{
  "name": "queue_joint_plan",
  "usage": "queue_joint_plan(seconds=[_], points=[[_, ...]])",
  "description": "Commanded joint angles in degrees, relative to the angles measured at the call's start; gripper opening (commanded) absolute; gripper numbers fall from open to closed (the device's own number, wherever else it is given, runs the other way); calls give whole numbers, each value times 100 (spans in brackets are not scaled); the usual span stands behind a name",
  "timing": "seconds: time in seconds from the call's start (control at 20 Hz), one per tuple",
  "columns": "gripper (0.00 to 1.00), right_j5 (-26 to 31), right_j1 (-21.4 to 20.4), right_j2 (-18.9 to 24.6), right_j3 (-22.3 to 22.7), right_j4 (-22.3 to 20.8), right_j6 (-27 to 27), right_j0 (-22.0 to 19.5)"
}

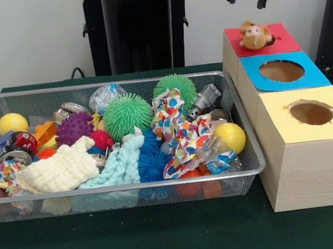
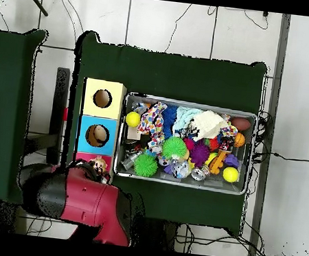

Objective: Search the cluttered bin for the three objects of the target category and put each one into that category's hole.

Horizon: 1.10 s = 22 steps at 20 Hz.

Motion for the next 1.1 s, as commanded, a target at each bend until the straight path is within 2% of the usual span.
queue_joint_plan(seconds=[0.05, 0.6, 0.85, 1.1], points=[[100, 43, 328, 16, -220, -203, 1049, -58], [100, 70, 301, 93, -180, -32, 1079, -46], [100, -209, 254, 319, 115, 135, 1032, -190], [100, -638, 154, 386, 406, 46, 797, -398]])
